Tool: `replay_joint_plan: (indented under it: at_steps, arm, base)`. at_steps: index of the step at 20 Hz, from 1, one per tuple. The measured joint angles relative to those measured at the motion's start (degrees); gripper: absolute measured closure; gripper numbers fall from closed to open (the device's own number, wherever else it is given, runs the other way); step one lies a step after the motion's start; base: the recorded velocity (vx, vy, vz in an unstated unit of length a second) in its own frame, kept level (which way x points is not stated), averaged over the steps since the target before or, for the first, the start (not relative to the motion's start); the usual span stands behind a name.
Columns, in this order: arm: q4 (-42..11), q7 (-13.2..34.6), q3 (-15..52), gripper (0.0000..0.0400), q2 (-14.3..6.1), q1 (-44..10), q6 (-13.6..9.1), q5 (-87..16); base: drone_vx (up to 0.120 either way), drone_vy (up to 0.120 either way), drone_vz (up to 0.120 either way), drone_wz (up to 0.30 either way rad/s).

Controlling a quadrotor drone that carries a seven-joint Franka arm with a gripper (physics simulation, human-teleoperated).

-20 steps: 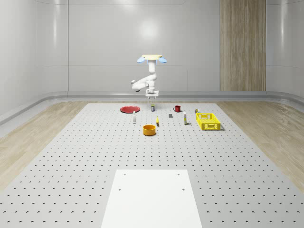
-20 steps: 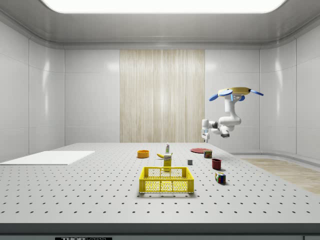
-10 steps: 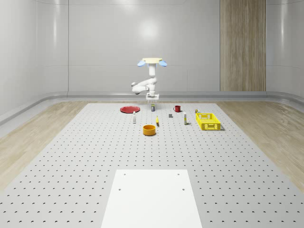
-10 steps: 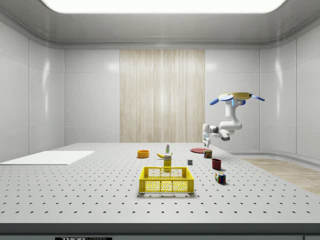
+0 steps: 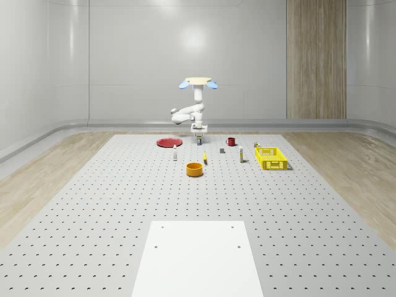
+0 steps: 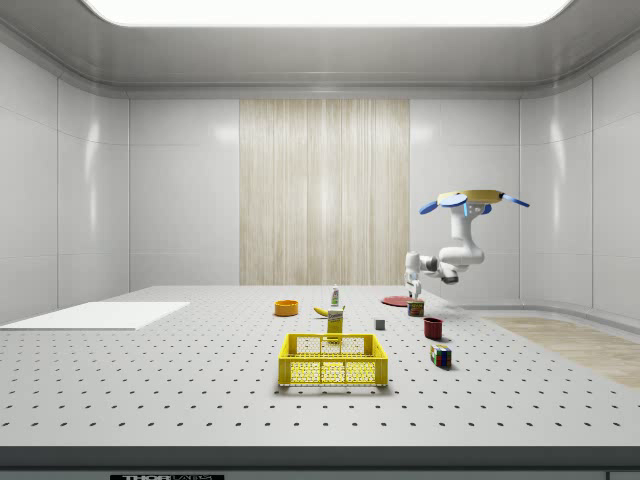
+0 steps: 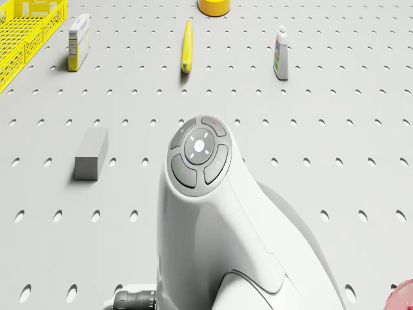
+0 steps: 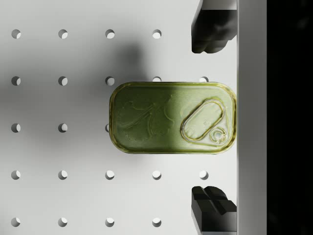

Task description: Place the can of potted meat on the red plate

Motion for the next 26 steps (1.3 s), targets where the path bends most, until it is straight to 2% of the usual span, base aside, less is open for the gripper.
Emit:
replay_joint_plan:
  at_steps: [7,15,26]
  arm:
    - [0.83,-0.24,-3.98,0.0,-2.37,-0.04,3.55,-3.3]
    - [1.58,-1.1,-6.29,0.0,-4.29,0.48,6.29,-5.08]
    - [1.54,-1.15,-8.09,0.0,-6.12,0.83,8.5,-6.3]
  base:
    - [0.0,0.0,0.0,0.0]
    - [0.0,0.0,0.0,0.0]
    - [0.0,0.0,0.0,0.0]
